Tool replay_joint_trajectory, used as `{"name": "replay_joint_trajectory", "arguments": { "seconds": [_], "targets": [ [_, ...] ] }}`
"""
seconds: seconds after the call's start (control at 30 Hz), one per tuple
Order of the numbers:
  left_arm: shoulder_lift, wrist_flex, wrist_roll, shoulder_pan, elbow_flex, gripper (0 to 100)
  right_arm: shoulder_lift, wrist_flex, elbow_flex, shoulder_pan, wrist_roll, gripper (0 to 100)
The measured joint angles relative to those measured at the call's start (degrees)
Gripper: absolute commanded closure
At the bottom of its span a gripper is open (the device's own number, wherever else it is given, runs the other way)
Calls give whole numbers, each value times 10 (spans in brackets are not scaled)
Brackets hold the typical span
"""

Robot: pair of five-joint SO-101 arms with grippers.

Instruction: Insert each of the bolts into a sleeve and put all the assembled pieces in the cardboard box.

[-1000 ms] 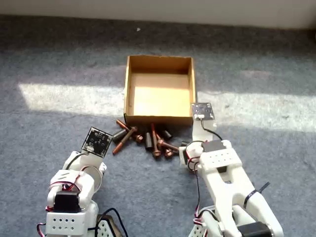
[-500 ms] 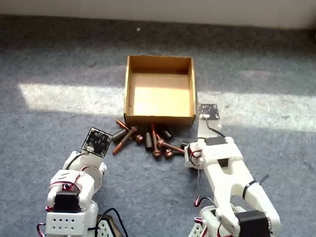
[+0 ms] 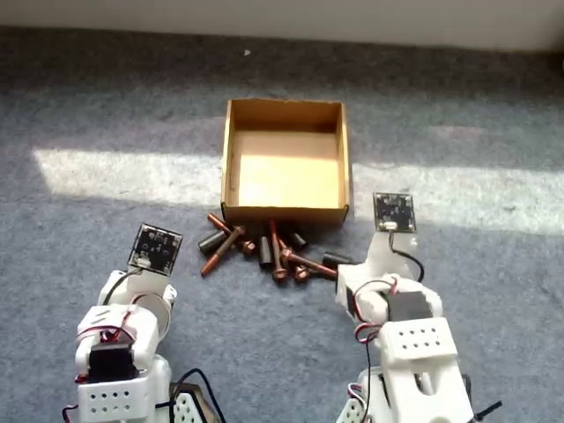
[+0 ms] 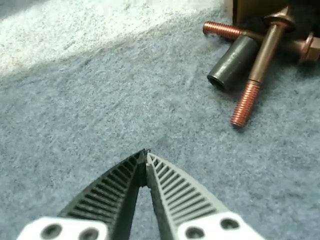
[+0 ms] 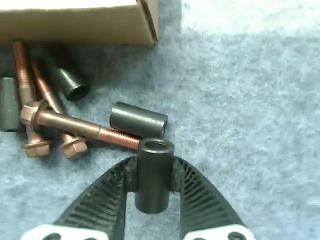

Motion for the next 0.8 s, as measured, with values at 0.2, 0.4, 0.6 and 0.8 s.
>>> {"name": "replay_joint_trajectory", "arguments": {
  "seconds": [0.2, 0.4, 0.6, 0.8],
  "targets": [
    [0, 27, 0, -18, -74, 887, -145, 0, 60, 1, 0, 994],
    [0, 47, -35, -14, -159, 888, -227, 0, 91, 4, 0, 994],
    [38, 65, -44, 19, -213, 889, -252, 0, 91, 27, 0, 994],
    [183, 65, -28, 84, -271, 889, -252, 0, 91, 39, 0, 994]
  ]
}}
